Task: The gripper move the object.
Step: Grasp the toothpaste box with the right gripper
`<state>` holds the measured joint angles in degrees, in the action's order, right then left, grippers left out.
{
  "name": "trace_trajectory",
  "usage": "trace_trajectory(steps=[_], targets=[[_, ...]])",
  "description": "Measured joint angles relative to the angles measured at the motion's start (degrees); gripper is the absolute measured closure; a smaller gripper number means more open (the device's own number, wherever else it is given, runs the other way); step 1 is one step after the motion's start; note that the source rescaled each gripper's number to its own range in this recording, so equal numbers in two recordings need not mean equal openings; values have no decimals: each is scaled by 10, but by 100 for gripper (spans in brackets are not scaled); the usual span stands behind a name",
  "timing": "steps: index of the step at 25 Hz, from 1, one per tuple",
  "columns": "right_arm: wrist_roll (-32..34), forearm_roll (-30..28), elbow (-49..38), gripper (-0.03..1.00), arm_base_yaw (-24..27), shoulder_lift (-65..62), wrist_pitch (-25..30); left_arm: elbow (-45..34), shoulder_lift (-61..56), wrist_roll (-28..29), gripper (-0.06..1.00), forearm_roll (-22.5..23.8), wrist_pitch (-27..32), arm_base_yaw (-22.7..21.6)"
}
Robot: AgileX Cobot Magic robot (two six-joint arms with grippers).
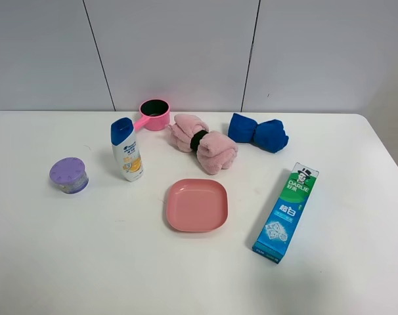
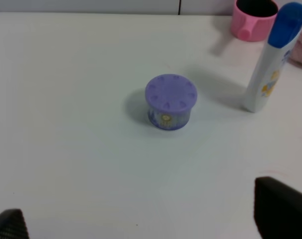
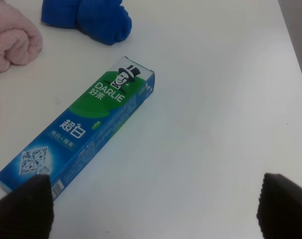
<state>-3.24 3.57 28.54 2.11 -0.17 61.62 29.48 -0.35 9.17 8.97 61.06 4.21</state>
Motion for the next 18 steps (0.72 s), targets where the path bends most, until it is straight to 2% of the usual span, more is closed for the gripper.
trace_trajectory(steps=[1,18], targets=[[0,0,0,31,0,0,0,0,0,0,-6,0,0,0],[0,0,0,31,0,0,0,0,0,0,-6,0,0,0]])
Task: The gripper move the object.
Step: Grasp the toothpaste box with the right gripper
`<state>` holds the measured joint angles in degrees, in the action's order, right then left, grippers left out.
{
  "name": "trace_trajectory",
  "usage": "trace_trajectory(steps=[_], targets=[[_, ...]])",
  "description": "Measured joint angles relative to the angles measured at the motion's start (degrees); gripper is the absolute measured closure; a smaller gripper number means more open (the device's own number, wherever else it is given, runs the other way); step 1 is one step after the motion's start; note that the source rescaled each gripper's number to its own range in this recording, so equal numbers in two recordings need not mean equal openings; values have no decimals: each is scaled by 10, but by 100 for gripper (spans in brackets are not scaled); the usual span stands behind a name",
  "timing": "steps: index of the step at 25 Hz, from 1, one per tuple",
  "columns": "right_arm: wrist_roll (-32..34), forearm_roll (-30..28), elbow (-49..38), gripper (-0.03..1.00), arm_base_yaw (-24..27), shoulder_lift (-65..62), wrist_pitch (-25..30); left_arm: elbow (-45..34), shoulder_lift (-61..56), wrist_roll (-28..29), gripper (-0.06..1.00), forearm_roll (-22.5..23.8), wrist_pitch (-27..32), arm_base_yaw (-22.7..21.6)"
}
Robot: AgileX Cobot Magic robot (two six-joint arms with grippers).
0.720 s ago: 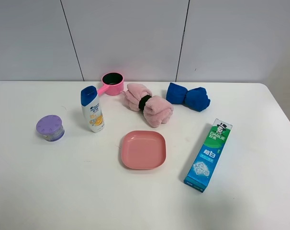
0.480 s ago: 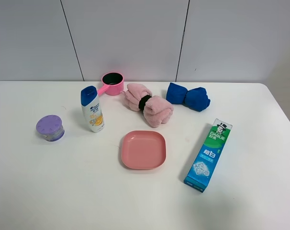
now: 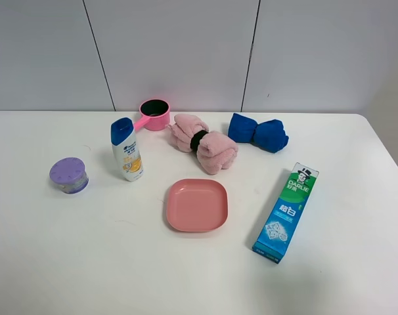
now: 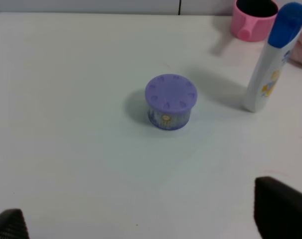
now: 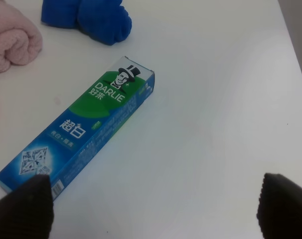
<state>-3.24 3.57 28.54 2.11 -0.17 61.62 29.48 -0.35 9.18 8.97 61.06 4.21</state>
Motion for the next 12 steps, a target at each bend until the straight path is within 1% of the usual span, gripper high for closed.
trace_trajectory(steps=[12], targets=[[7,-1,0,31,0,0,0,0,0,1,-6,1,0,0]])
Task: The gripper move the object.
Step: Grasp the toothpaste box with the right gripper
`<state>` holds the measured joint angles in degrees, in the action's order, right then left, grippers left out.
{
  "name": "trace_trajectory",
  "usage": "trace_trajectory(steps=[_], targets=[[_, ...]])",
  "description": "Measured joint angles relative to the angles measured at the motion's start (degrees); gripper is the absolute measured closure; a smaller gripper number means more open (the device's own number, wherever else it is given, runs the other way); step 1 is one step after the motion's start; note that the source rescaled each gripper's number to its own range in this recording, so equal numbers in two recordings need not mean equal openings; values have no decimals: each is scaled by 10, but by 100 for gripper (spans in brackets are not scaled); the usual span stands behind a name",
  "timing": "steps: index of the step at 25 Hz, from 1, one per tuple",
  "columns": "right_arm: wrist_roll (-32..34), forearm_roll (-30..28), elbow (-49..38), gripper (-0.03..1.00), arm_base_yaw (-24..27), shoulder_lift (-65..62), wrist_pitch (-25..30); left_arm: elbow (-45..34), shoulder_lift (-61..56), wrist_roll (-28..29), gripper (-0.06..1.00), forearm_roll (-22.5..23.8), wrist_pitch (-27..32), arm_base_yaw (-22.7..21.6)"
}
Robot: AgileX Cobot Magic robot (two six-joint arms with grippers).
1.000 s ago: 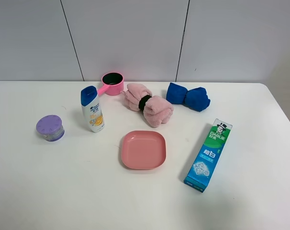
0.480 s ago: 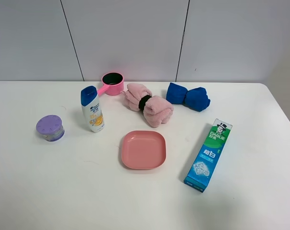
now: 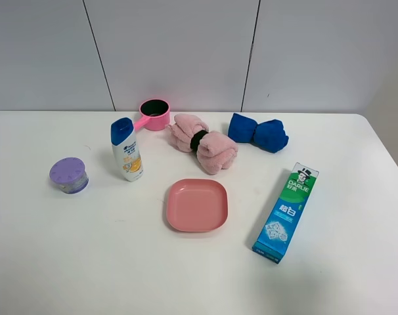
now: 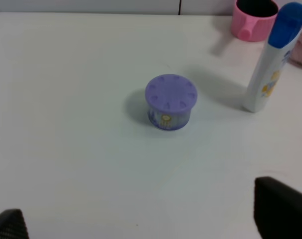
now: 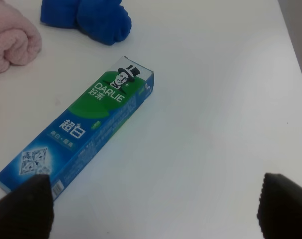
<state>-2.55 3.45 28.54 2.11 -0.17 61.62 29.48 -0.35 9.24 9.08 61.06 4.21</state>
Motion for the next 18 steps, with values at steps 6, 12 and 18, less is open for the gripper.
trace_trajectory(steps=[6,12,18], targets=[[116,0,0,31,0,0,-11,0,0,0,-6,0,0,0],[165,0,74,31,0,100,-32,0,0,-1,-6,0,-1,0],[199,0,247,31,0,329,-9,0,0,-1,-6,0,-1,0]])
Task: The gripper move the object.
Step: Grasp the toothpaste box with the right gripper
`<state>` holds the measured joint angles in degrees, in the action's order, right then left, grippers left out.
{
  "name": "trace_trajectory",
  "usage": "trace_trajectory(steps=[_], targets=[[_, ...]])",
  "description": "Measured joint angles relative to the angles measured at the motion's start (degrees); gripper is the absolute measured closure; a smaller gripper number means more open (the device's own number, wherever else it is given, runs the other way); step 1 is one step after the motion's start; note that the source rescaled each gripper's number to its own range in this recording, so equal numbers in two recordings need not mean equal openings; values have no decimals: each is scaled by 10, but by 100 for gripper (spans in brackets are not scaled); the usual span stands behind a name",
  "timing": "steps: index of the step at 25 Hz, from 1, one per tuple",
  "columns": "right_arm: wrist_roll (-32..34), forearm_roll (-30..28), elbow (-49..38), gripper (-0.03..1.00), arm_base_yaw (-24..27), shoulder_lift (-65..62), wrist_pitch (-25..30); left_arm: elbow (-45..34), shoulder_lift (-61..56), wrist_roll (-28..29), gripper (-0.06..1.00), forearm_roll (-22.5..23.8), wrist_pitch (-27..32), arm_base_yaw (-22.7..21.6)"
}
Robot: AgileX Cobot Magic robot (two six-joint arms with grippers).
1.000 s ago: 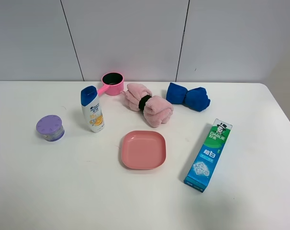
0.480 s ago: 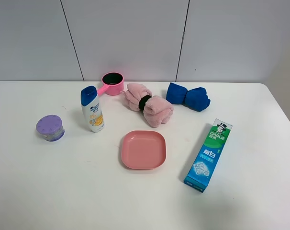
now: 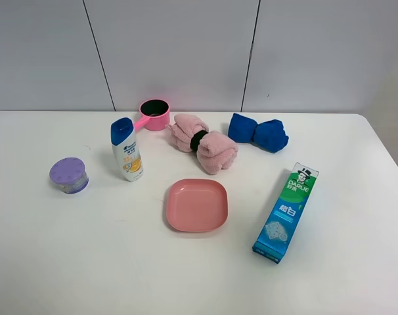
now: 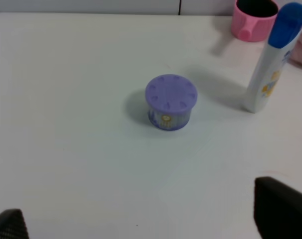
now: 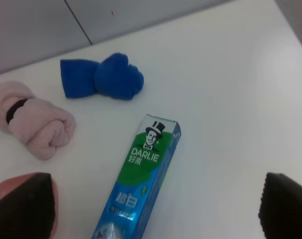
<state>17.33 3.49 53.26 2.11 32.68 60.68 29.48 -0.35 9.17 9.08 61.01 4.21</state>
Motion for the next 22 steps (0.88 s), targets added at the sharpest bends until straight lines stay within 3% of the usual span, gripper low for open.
trace_trajectory(steps=[3,8,18,22], targets=[[14,0,101,31,0,130,70,0,0,0,-6,0,0,0],[27,0,212,31,0,308,85,0,0,1,-6,0,0,0],[105,19,227,31,-1,448,88,0,0,0,-6,0,0,0],[136,8,218,31,-35,471,73,0,0,0,-6,0,0,0]])
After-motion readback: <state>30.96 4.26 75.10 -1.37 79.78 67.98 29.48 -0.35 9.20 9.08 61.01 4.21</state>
